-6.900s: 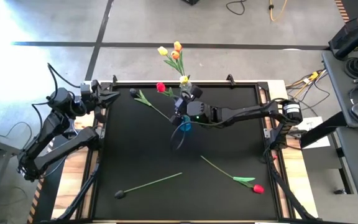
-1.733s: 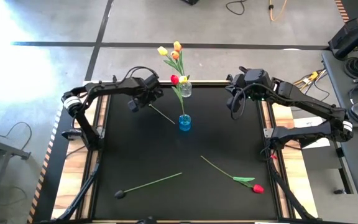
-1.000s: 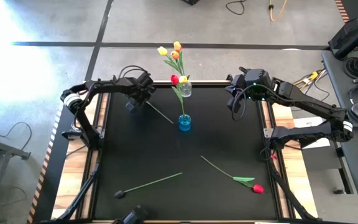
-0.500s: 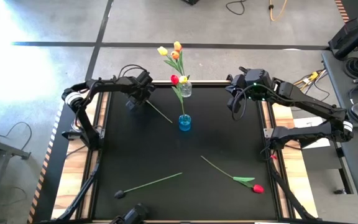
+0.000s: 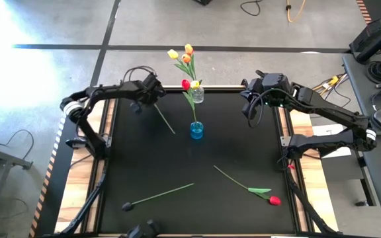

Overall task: Sort flowers into vase by color
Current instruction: Put the top black tulip flower into the blue vase

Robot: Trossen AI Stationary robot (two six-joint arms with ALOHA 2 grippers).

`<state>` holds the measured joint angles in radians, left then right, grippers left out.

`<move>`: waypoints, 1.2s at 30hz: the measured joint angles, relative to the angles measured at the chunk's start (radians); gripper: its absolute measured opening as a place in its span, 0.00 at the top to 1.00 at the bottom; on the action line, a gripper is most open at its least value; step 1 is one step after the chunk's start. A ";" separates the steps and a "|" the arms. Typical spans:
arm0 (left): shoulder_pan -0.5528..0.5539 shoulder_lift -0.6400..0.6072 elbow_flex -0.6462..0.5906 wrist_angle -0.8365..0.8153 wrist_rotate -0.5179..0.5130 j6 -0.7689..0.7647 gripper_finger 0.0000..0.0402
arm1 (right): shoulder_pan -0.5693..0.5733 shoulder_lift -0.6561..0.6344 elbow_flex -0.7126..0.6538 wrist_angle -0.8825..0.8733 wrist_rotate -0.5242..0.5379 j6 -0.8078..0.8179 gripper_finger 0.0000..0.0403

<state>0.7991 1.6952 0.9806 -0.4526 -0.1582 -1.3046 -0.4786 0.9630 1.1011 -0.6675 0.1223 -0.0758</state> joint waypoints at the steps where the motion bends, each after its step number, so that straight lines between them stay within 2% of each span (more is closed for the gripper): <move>1: -0.007 -0.021 0.000 0.001 -0.013 0.022 0.99 | 0.000 0.000 0.000 0.001 0.000 0.000 0.98; 5: -0.043 -0.129 0.000 0.006 -0.066 0.093 1.00 | 0.000 0.000 0.000 0.001 0.000 -0.001 0.98; 10: -0.129 -0.307 0.001 0.044 -0.202 0.223 1.00 | 0.000 0.000 0.000 0.026 0.000 -0.003 0.98; 15: -0.288 -0.469 0.002 0.142 -0.377 0.361 1.00 | 0.000 0.000 0.000 0.052 0.000 -0.005 0.98; 19: -0.462 -0.541 0.002 0.331 -0.521 0.624 1.00 | 0.000 0.000 0.000 0.056 0.000 -0.007 0.98; 22: -0.591 -0.554 0.003 0.501 -0.587 0.872 1.00 | 0.000 0.000 0.000 0.058 0.000 -0.007 0.98; 26: -0.719 -0.536 0.003 0.674 -0.599 1.120 1.00 | 0.000 0.000 0.000 0.060 0.000 -0.014 0.98; 30: -0.786 -0.500 0.003 0.730 -0.585 1.184 1.00 | 0.000 0.000 0.000 0.060 0.000 -0.017 0.98; 36: -0.799 -0.416 0.000 0.848 -0.551 1.234 1.00 | 0.000 0.000 0.000 0.061 0.001 -0.030 0.98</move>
<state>0.0006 1.2789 0.9806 0.3955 -0.7093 -0.0702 -0.4786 0.9627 1.1011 -0.6068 0.1230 -0.1062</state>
